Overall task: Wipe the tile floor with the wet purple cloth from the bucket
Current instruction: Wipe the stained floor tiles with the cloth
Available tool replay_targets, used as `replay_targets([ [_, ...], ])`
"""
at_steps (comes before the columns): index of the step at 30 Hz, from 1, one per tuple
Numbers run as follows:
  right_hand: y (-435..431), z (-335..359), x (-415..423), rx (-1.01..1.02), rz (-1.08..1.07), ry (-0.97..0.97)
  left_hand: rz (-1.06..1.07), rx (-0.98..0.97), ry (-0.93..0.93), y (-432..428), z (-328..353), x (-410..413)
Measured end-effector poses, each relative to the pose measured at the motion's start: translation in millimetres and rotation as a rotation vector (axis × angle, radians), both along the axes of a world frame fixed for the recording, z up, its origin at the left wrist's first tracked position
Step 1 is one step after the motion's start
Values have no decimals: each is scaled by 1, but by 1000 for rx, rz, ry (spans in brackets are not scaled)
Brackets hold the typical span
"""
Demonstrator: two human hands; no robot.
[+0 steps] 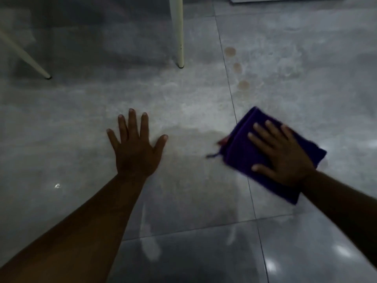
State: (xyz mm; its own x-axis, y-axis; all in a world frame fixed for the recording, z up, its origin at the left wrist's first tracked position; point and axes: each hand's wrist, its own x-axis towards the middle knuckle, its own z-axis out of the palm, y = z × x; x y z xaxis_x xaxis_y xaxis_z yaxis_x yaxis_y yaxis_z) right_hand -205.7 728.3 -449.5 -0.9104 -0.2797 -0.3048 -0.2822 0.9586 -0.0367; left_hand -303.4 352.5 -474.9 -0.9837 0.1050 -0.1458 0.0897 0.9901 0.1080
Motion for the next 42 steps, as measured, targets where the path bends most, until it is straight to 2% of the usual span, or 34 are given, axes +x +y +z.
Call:
replay_targets([
  [4,9,-1,-82,-10,-189,25,8,-3,-27,2,2,-2],
  [8,-43,-6,-169,-29,-255,86,8,-8,-37,1,4,-2],
  [10,-75,-6,-193,-26,-182,89,7,-6,-47,0,6,-2],
  [13,-98,-5,-179,-25,93,45,7,-27,-80,0,7,-3],
  [15,-83,-5,-148,-28,268,28,6,-38,-87,-1,7,-4],
  [17,-45,-3,-133,-37,299,17,2,-40,-91,1,7,-5],
  [20,6,-3,-151,-51,113,49,6,-49,-93,3,6,-5],
  [23,20,-4,-199,-42,-58,64,7,-58,-108,3,6,-6],
  [29,-28,-9,-304,-65,-233,79,6,-42,-116,3,6,-9],
  [32,-62,-11,-332,-60,-239,72,17,-35,-119,3,6,-9],
  [38,-81,-12,-313,-52,-27,71,17,-34,-119,0,4,-9],
  [42,-52,-12,-264,-86,-64,97,6,-42,-96,-1,4,-8],
])
